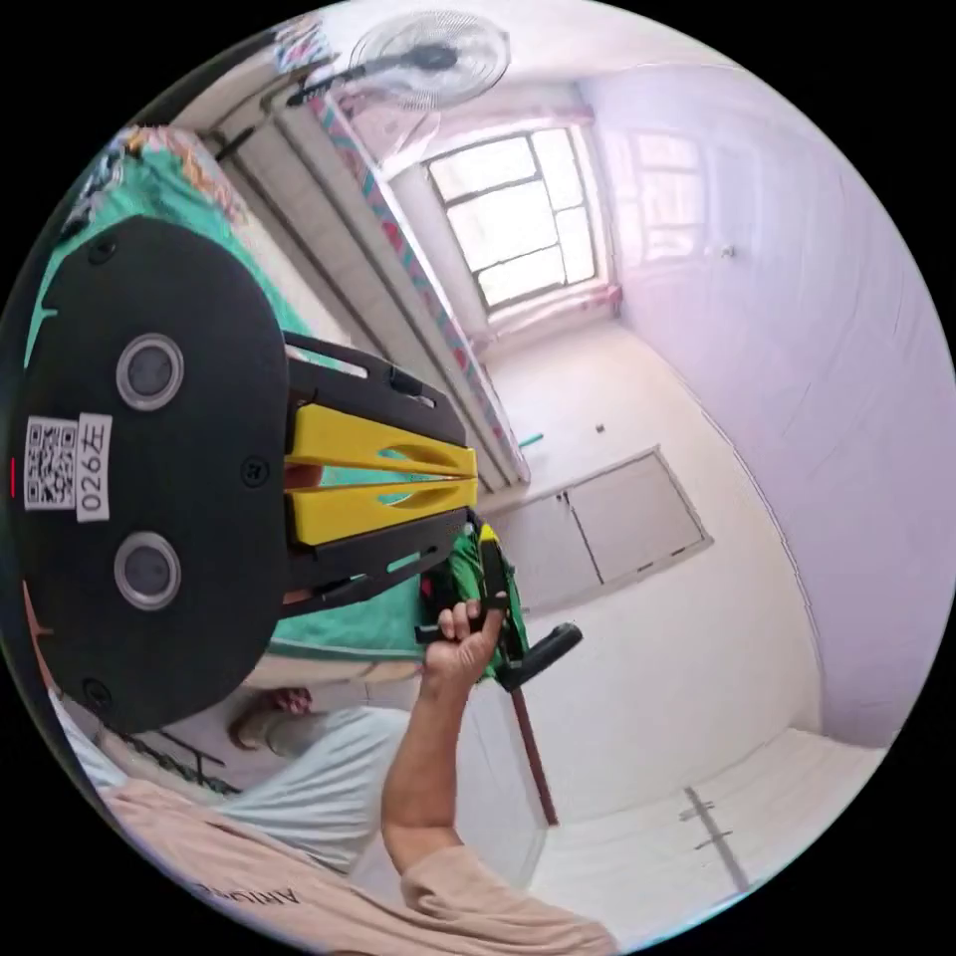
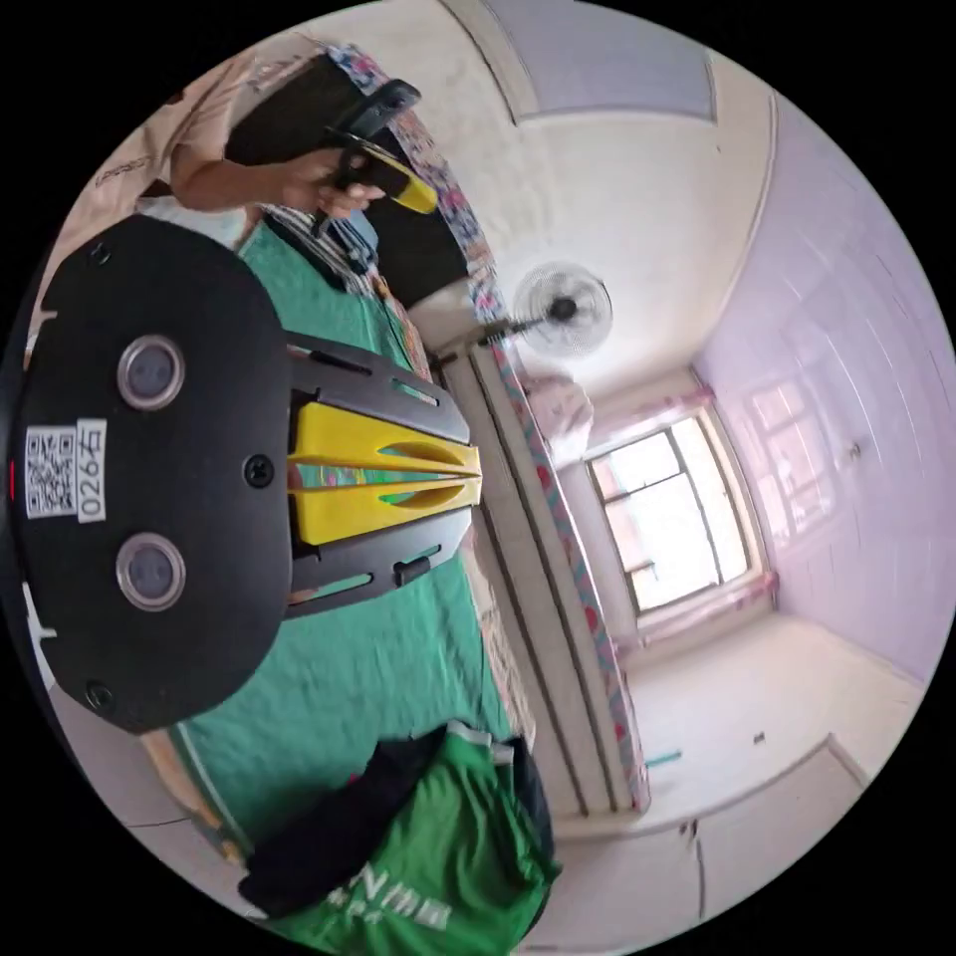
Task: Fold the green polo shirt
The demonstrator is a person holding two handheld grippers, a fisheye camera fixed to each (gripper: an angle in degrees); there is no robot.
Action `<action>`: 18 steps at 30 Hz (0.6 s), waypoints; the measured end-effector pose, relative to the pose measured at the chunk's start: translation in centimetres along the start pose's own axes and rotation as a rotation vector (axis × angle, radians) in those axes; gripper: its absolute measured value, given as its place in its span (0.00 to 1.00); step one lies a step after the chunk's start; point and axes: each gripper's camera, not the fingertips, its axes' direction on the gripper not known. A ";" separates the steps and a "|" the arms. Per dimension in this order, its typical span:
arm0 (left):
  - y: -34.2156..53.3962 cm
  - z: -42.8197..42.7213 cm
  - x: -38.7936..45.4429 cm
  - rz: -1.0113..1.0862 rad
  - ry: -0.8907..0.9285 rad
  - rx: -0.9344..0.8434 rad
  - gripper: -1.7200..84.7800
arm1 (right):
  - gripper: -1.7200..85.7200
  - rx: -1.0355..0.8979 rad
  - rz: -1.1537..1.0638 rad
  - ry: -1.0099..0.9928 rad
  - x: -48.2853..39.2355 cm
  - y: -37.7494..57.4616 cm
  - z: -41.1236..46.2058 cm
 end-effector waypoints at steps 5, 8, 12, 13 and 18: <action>3.0 22.0 3.2 -0.194 0.331 -0.119 0.06 | 0.03 0.104 0.207 0.374 9.8 -10.6 -5.5; 4.6 32.6 7.8 -0.189 0.386 -0.198 0.10 | 0.07 0.182 0.313 0.656 13.6 -13.6 -9.8; 5.4 44.6 14.2 -0.171 0.455 -0.288 0.14 | 0.10 0.261 0.516 0.701 16.4 -18.7 -15.1; 5.6 48.3 16.1 -0.178 0.489 -0.315 0.15 | 0.11 0.260 0.525 0.710 16.4 -19.7 -15.4; 6.4 60.5 23.1 -0.191 0.555 -0.377 0.16 | 0.14 0.119 0.499 0.768 16.1 -28.0 -15.1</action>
